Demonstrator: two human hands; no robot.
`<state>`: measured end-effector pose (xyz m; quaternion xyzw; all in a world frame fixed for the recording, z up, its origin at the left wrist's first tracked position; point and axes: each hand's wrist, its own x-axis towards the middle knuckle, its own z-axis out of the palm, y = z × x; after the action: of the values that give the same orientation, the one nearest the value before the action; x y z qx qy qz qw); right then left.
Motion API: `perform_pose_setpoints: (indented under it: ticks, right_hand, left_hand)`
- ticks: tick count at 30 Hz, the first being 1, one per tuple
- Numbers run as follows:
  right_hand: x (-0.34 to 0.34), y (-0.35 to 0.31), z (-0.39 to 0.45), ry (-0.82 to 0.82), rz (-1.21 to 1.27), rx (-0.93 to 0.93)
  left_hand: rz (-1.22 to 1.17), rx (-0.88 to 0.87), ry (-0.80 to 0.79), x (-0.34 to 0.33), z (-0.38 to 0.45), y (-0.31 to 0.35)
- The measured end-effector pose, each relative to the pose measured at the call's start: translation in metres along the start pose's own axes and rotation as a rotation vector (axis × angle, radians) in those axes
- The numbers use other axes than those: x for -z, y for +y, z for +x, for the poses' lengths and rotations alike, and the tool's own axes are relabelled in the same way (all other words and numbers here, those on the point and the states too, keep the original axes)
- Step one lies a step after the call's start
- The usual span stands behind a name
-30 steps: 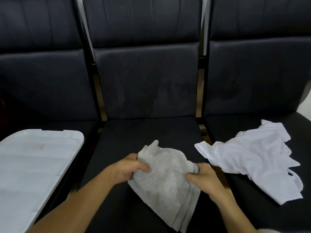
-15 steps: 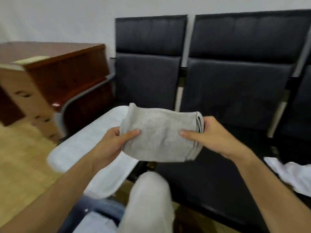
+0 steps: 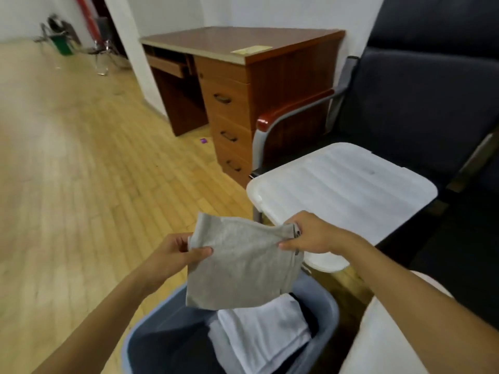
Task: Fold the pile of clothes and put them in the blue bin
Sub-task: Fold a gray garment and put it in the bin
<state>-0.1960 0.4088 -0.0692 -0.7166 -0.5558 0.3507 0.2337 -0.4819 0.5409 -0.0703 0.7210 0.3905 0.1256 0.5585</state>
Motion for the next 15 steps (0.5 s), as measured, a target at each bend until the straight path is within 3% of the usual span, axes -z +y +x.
perform_pose_setpoints:
  ticks: [5, 9, 11, 13, 15]
  right_hand:
    - [-0.031, 0.004, 0.03, 0.051, -0.035, -0.002]
    - [-0.044, 0.026, 0.013, 0.115, -0.052, 0.012]
    - [-0.054, 0.049, -0.004, -0.013, -0.189, -0.029]
    - [-0.066, 0.066, -0.021, -0.197, -0.426, -0.087]
    - [-0.075, 0.074, -0.029, -0.279, -0.539, -0.116]
  left_hand:
    - [-0.053, -0.028, 0.087, 0.004, 0.01, -0.037]
    - [0.017, -0.266, 0.125, -0.02, -0.001, -0.064]
    - [0.117, -0.262, -0.009, -0.041, -0.009, -0.106]
    - [0.373, -0.201, -0.241, -0.062, -0.018, -0.154]
    - [0.553, -0.148, -0.397, -0.08, -0.027, -0.195]
